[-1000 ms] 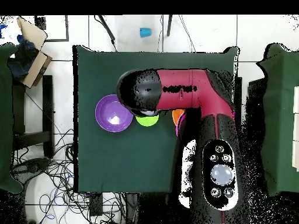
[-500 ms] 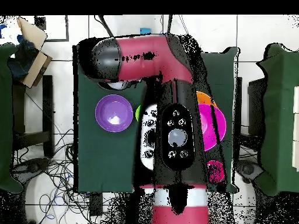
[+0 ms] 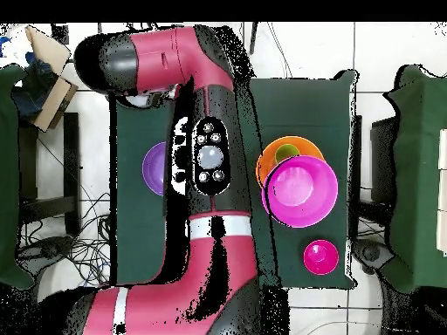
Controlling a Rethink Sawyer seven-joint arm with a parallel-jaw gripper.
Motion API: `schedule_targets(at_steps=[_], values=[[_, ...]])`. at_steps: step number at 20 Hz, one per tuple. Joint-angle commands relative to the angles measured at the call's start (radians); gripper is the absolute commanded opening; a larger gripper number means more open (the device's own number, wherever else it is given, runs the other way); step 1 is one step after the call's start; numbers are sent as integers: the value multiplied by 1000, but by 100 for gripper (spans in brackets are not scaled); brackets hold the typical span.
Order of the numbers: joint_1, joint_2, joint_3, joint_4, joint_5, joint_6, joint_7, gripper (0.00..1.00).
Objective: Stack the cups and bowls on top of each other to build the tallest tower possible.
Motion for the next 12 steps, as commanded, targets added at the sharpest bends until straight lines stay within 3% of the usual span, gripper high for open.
schedule_targets(at_steps=[1,5,12], values=[[20,184,-18,-197,-45,123,197,100],[39,213,-81,-211,-91,133,167,100],[65,219,-131,-124,-27,98,195,100]])
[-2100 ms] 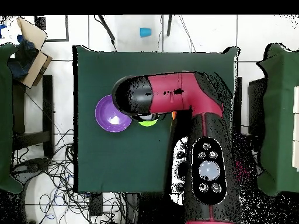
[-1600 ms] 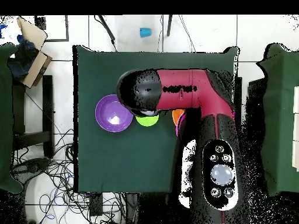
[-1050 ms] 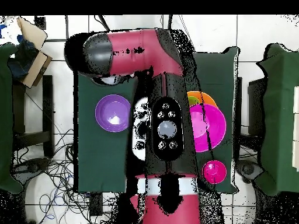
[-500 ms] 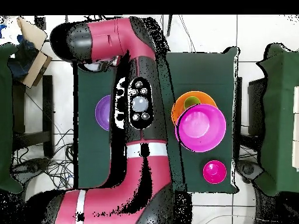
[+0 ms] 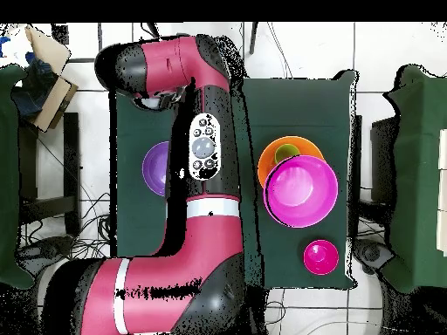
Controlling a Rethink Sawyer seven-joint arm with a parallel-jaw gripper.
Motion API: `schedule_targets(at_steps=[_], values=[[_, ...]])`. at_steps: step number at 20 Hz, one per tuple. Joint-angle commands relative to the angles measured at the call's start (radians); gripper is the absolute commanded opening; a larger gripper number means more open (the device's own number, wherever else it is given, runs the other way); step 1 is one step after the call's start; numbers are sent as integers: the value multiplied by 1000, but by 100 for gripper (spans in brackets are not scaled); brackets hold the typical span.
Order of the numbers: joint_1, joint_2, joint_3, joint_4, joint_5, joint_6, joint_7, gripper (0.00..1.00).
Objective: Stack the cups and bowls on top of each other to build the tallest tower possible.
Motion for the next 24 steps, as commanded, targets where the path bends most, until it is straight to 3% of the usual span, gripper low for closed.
schedule_targets(at_steps=[1,8,13,24], values=[[35,41,-17,34,2,86,193,100],[93,42,-23,50,79,98,282,100],[121,24,-61,123,121,27,334,100],[159,22,-150,222,122,-67,371,100]])
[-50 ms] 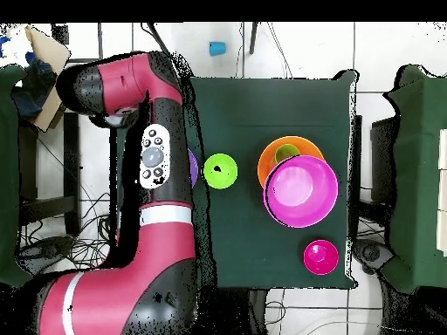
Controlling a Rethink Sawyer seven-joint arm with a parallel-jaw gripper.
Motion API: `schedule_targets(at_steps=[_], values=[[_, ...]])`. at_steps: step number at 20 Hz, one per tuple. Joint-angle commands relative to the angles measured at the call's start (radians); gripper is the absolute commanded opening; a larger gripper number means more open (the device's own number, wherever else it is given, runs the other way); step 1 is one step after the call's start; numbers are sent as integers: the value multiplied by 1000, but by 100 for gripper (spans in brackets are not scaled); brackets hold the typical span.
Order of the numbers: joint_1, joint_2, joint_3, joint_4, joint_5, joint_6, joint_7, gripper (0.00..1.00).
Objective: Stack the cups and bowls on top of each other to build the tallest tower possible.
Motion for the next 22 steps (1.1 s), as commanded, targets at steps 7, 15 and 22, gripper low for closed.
schedule_targets(at_steps=[7,15,22], values=[[40,-10,-65,210,-23,-87,220,100],[82,13,-101,240,-3,-136,250,100],[109,25,-109,243,29,-153,290,100]])
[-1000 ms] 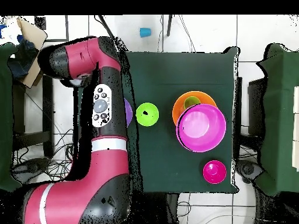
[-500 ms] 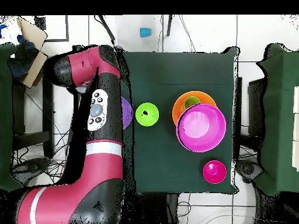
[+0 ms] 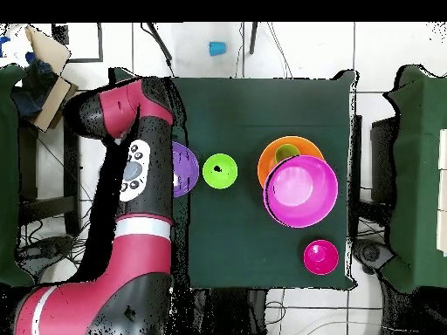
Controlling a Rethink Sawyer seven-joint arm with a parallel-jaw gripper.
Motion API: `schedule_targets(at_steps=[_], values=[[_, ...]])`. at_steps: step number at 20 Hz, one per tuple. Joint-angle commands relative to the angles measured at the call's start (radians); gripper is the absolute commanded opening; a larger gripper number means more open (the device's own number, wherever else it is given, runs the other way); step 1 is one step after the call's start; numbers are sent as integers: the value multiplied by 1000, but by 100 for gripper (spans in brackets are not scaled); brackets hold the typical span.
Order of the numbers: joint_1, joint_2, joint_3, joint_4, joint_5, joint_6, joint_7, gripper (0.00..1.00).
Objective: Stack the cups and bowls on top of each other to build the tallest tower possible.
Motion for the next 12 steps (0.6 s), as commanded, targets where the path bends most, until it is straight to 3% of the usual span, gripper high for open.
schedule_targets(at_steps=[1,6,12], values=[[36,6,36,132,30,-97,258,100],[41,5,31,151,39,-128,255,100],[56,26,19,108,66,-101,272,100]])
